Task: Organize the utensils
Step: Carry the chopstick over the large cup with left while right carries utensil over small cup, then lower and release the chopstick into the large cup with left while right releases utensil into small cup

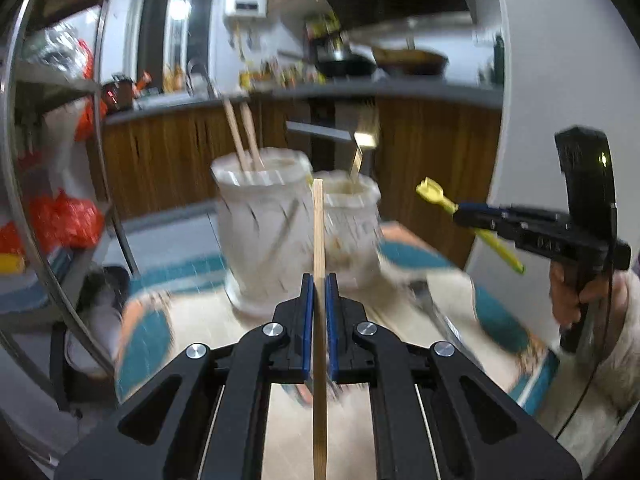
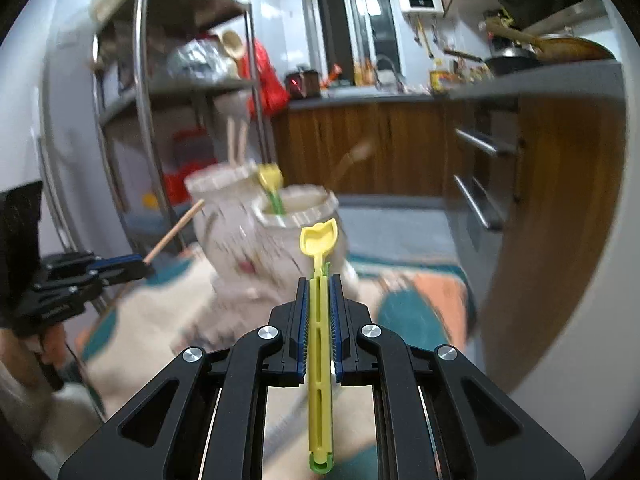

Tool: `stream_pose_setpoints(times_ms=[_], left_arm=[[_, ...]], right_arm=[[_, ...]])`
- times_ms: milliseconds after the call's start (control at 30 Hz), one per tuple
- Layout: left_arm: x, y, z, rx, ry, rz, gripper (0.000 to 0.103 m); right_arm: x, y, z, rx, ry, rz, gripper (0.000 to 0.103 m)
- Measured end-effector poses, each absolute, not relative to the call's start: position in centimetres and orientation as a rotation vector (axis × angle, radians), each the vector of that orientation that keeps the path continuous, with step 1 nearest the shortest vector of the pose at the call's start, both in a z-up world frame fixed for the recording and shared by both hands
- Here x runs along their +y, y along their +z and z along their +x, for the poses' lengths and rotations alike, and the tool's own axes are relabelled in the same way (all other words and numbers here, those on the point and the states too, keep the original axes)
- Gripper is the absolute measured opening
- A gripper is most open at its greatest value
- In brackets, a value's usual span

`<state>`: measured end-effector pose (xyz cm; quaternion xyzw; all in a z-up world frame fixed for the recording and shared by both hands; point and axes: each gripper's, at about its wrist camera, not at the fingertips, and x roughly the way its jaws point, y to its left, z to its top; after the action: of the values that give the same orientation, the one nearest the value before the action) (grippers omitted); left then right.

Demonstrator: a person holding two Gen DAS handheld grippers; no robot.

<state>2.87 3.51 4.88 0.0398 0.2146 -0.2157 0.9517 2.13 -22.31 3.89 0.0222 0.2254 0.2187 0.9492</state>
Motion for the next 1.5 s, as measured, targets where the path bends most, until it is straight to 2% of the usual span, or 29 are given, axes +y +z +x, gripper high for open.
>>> stream_pose_setpoints(times_ms=[300,567,967,1500], left_arm=[[4.5,10.3,7.4,0.278,-0.408,-0.023,0.006],[3.7,13.4,13.5,0.181,-0.396,-0.128,0.006],[2.2,11.7,18.1,0.122,-0.298,-0.142,0.006],[3.1,8.8,15.0,0.143,-0.307,-0.095,0.006]], right_arm=[[-19.2,8.1,7.5,0.329,0.509,0.122,0.011],[-19.1,8.2,13.0,0.288,0.577,0.322,0.011],[-17.0,5.4,16.6,0.295,0.547,0.339,0.011],[-16.8,4.4,14.1,0.325,0.444,0.172,0.011]])
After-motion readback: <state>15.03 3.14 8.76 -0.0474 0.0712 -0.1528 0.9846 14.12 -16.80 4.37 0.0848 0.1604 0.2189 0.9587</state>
